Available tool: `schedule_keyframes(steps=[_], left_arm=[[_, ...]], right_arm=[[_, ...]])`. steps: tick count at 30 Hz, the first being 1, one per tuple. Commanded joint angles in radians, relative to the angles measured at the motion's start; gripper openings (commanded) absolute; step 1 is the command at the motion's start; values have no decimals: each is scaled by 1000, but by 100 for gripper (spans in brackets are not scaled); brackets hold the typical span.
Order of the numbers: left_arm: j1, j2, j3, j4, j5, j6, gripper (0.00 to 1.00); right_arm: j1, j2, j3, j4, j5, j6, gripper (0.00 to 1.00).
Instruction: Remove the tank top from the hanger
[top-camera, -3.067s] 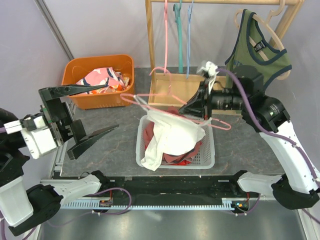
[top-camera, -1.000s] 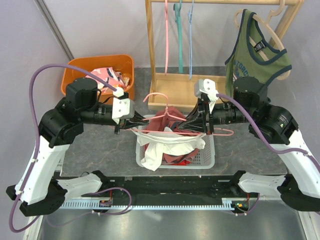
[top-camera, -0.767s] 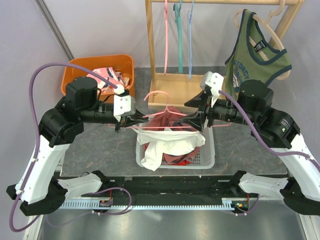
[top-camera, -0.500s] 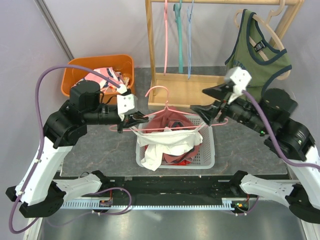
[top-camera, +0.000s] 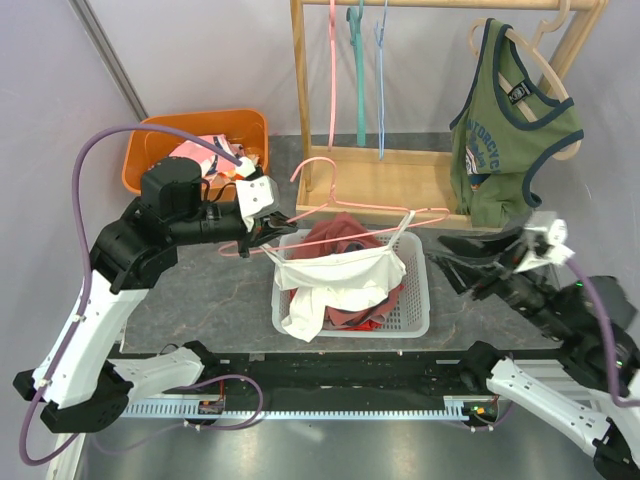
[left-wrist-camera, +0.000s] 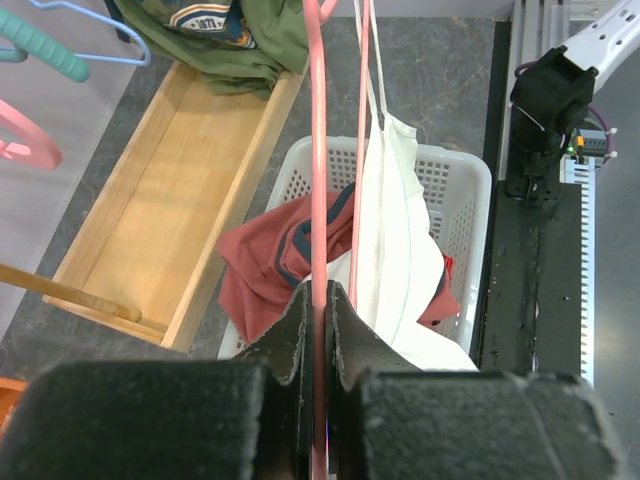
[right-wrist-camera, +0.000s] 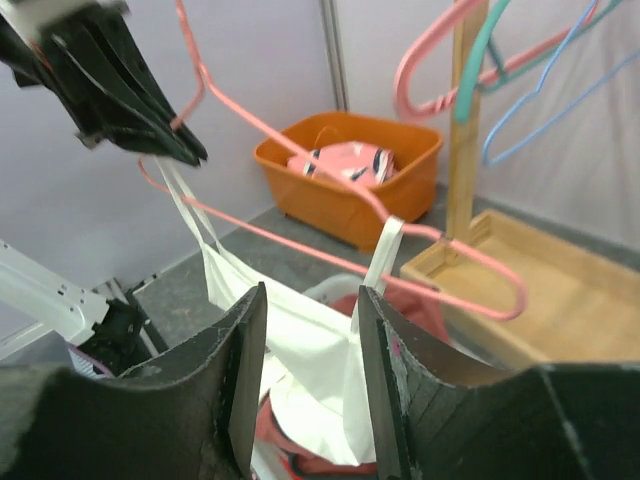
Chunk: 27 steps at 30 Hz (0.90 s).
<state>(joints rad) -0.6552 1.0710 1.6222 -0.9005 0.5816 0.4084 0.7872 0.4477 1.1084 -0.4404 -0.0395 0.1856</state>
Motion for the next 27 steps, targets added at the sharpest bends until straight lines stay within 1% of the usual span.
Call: schedule_keyframes(steps=[1,6,7,11,12,16,25,27], left_arm=[[9,3,13,55,-12,-17,2],[11,-2,16,51,-12,-8,2],[12,-2,15,51,-14,-6,2],[14,-8,13,51,-14,-5,2],[14,-8,13,51,-9,-3,2],[16,-11,16,51,-3,-8,2],[17,-16,18,52,7,-6,2],[19,-17,18,51,9,-8,2]], right_arm=[[0,9,-114,100,-22,104,45],[-2,72,-114,167,33,97,40],[-2,86,-114,180,68,98,39],[0,109,-140,249,104,115,35],[0,118,-145,270,115,123,32],[0,141,-165,302,133,130,25],[0,169,-160,290,128,133,24],[0,171,-160,290,130,135,22]])
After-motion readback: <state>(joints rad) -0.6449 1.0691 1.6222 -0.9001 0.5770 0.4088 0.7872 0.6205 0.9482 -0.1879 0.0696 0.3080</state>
